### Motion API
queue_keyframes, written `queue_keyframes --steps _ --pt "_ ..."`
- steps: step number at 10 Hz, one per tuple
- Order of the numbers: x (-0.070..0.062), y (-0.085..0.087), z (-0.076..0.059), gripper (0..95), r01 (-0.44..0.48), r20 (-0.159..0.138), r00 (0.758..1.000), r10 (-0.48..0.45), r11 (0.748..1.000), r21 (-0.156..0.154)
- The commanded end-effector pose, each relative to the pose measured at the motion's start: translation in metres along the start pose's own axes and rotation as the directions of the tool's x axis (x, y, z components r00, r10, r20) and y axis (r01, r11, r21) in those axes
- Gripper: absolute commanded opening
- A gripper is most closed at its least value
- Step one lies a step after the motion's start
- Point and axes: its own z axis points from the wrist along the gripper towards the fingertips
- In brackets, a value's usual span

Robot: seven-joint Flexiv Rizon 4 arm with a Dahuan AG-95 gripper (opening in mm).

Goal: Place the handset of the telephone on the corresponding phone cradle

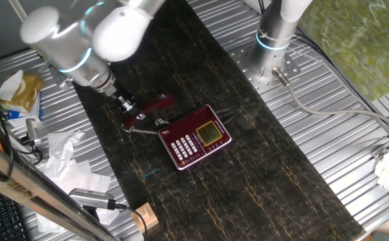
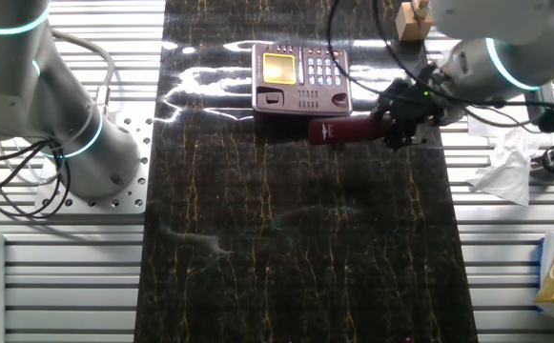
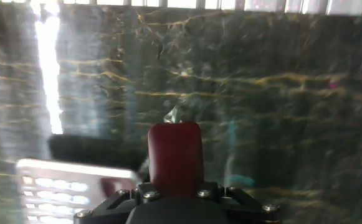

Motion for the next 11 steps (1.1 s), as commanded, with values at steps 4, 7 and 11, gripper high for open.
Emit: queue_keyframes --steps 4,7,11 --pt "0.028 0.058 0.023 0.0 -0.101 0.086 0.99 0.109 0.99 -0.095" --pt "0.042 0.063 0.035 0.0 -0.118 0.111 0.985 0.128 0.988 -0.095" --pt "0.054 0.056 0.043 0.0 -0.106 0.151 0.981 0.121 0.989 -0.101"
